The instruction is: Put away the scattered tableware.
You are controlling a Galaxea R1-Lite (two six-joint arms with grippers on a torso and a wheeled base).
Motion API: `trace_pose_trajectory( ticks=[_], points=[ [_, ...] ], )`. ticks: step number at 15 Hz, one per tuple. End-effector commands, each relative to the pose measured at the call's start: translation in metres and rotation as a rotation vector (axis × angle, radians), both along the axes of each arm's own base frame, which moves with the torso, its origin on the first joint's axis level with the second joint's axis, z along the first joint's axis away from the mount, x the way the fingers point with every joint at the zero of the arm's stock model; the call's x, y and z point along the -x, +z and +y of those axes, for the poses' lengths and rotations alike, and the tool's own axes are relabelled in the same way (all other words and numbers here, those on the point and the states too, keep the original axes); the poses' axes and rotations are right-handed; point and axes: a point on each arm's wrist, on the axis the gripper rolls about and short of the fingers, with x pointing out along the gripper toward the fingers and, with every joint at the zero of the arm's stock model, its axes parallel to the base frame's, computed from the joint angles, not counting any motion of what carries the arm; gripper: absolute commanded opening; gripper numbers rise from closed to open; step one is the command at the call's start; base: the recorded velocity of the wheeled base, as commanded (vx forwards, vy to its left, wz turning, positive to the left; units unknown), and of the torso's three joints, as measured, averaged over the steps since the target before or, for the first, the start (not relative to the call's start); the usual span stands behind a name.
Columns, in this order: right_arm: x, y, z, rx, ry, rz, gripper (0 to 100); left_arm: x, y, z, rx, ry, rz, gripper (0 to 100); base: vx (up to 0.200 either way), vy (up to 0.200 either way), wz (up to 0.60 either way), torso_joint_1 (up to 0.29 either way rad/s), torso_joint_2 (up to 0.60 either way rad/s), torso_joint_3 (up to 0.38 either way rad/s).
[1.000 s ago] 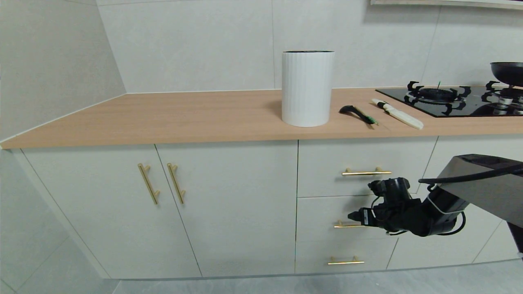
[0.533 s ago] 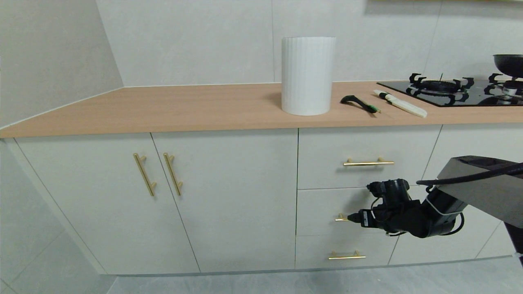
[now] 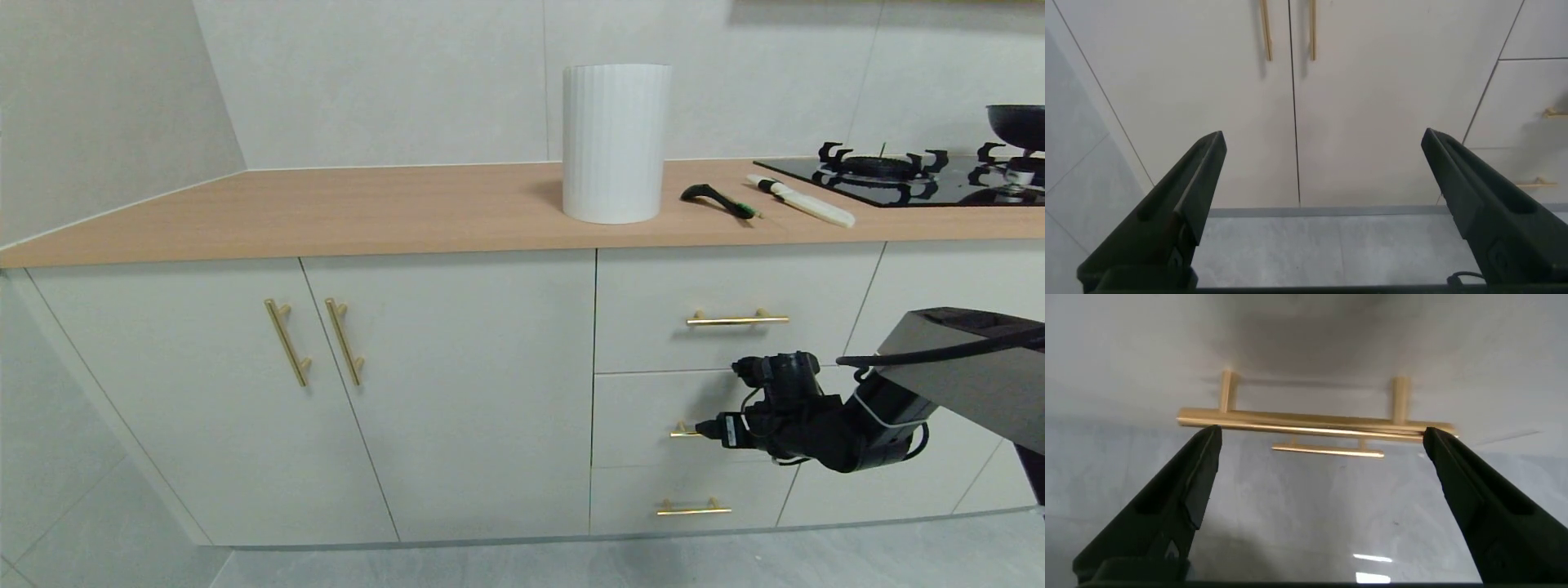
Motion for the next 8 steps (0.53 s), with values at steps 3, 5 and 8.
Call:
trace_pose_trajectory(
  ticks=[3,5,8],
  points=[
    [0.000,0.022,0.000,0.003,-0.014,-0.049,100,0.000,0.000,0.000,0.000,0.001,0.001,100,0.000,0.000,0.00,0.000,0.00,0.000],
    [-0.006,0.003,0.001,0.029,-0.032,-0.027,100,0.000,0.000,0.000,0.000,0.001,0.001,100,0.000,0.000,0.00,0.000,0.00,0.000],
    [-0.014,-0.009,0.002,0.041,-0.039,-0.021,100,0.000,0.000,0.000,0.002,0.001,0.001,100,0.000,0.000,0.00,0.000,0.00,0.000]
  ],
)
